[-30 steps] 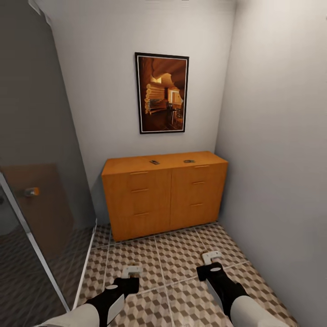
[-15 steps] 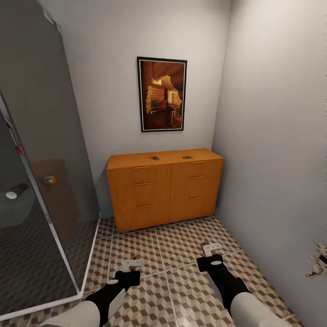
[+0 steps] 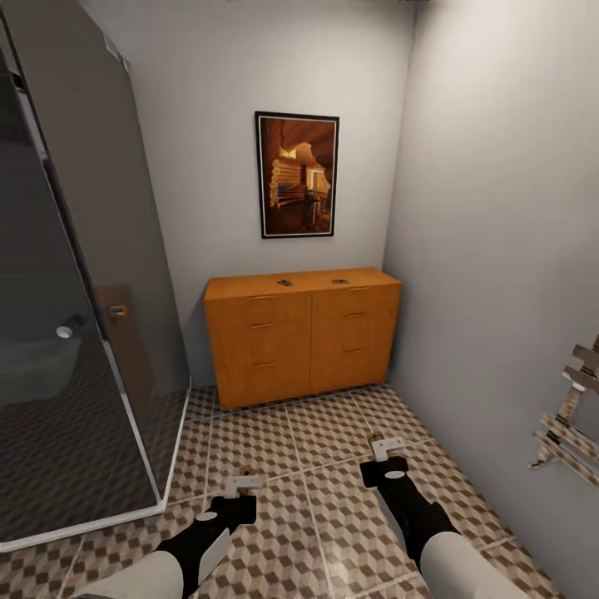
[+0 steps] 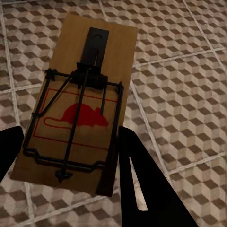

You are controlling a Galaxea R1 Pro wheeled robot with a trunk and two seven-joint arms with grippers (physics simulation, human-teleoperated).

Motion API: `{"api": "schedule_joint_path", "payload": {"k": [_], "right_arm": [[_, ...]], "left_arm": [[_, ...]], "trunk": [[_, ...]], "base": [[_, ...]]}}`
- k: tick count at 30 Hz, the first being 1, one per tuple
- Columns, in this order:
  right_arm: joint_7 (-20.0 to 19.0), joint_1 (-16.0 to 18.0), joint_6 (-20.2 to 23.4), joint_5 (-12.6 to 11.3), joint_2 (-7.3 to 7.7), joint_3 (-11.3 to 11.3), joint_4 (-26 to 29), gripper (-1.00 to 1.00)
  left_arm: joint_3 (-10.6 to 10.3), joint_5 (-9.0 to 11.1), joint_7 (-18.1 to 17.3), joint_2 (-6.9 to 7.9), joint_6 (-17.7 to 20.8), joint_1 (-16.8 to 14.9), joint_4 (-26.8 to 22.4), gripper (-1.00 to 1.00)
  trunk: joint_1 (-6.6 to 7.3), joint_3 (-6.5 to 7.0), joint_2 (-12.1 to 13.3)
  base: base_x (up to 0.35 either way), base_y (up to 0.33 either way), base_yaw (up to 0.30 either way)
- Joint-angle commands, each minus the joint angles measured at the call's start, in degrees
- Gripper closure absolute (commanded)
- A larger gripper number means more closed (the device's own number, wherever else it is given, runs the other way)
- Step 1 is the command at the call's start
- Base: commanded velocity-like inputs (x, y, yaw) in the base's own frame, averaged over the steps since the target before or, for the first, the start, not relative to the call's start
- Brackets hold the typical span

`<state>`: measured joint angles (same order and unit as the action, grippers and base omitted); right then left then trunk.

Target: Take the four mousetraps from the cabinet in the bathroom and place them on the bathroom floor. Make sure all four end up on the same floor surface, and ensure that at least two of them are either under or directly next to the same bathroom sink.

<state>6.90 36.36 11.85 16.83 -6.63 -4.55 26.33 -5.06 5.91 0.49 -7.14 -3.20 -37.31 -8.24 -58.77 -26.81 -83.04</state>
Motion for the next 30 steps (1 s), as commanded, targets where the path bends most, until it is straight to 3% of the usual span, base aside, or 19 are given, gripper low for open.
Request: {"api": "schedule_joint_path", "payload": {"k": [1,13,30], "right_arm": [[0.0,0.0,0.3,0.5,-0.11,-0.4,0.1,1.0],[1.2,0.0,0.3,0.3,-0.13,-0.5,0.0,1.0],[1.3,0.0,0.3,0.3,-0.23,-0.5,0.0,1.0]], "left_arm": [[-0.5,0.5,0.0,0.02,-0.2,0.0,0.1,1.0],[-0.4,0.5,0.0,0.09,-0.2,0.0,0.1,1.0],[-0.4,0.6,-0.1,0.1,-0.2,0.0,0.1,1.0]], "trunk": [[0.04,-0.06,0.0],[0.04,-0.05,0.0],[0.04,0.42,0.0]], "base": [[-0.344,0.0,0.0],[-0.344,0.0,0.026],[-0.344,0.0,0.252]]}}
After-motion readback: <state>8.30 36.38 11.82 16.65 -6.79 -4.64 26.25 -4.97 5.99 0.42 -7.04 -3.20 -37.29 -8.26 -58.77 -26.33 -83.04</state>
